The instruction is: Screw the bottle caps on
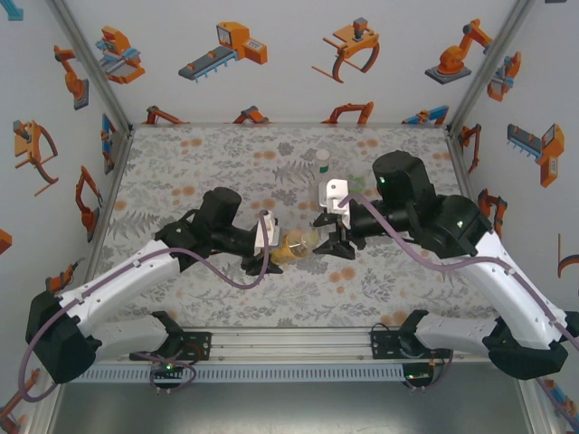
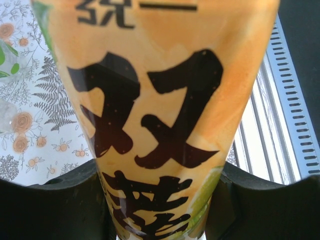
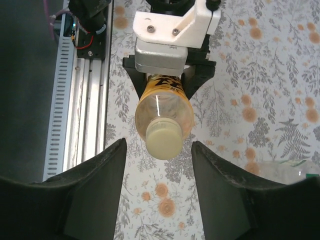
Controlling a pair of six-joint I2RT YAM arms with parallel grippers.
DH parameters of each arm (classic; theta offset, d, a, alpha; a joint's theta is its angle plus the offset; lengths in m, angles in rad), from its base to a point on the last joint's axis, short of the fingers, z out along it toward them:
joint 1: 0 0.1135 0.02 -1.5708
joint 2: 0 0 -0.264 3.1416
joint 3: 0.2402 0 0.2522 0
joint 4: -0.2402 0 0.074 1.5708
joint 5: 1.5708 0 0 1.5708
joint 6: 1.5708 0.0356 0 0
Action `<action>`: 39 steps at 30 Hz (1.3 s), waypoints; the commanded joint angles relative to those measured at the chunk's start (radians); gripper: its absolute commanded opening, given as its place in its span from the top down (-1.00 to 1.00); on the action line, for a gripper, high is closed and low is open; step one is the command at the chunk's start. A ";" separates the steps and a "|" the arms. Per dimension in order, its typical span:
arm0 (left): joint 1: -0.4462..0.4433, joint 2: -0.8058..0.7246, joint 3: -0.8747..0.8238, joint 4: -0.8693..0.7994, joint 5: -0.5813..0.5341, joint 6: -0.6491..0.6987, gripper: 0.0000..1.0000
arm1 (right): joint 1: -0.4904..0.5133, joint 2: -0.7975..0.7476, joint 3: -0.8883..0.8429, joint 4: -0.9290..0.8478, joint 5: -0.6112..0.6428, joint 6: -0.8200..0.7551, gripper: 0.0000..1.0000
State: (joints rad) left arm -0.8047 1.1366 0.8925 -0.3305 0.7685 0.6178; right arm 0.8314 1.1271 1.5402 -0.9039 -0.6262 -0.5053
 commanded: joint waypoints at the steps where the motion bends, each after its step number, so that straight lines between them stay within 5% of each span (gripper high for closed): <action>1: -0.004 -0.006 0.033 -0.020 0.048 0.021 1.00 | 0.012 0.010 0.015 0.004 -0.058 -0.075 0.01; 13: -0.004 -0.019 0.030 -0.014 0.064 0.013 1.00 | 0.016 0.007 -0.018 0.021 -0.004 -0.059 0.32; 18: -0.004 -0.032 0.015 0.023 0.042 -0.003 1.00 | 0.018 -0.004 -0.049 0.087 0.055 0.090 0.47; 24: -0.004 -0.040 -0.010 0.112 -0.100 -0.051 1.00 | 0.019 -0.046 -0.138 0.243 0.298 0.513 0.61; 29: -0.004 -0.026 -0.017 0.195 -0.255 -0.082 1.00 | 0.019 -0.059 -0.197 0.303 0.521 0.945 0.95; 35: -0.004 0.001 -0.015 0.267 -0.373 -0.088 1.00 | 0.014 -0.031 -0.200 0.242 0.632 1.430 1.00; 39: -0.004 0.010 -0.011 0.291 -0.404 -0.096 1.00 | 0.014 -0.010 -0.205 0.239 0.629 1.523 1.00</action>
State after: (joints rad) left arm -0.8043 1.1419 0.8730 -0.1570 0.4053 0.5591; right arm 0.8368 1.0927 1.3510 -0.6323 -0.0135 0.8013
